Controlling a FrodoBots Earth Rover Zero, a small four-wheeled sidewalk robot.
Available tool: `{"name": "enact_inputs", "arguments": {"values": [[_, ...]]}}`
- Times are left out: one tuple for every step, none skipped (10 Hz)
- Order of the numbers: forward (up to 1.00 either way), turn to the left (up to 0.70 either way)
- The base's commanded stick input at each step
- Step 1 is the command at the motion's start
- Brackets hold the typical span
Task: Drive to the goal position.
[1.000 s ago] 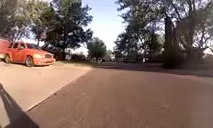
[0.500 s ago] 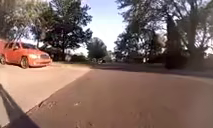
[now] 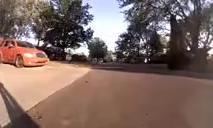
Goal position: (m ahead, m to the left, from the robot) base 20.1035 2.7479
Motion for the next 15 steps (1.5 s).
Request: {"name": "enact_inputs", "arguments": {"values": [[1.00,0.00],[1.00,0.00],[1.00,0.00],[1.00,0.00],[1.00,0.00],[1.00,0.00],[1.00,0.00],[1.00,0.00],[1.00,0.00],[1.00,0.00],[1.00,0.00],[1.00,0.00],[1.00,0.00],[1.00,0.00],[1.00,0.00]]}}
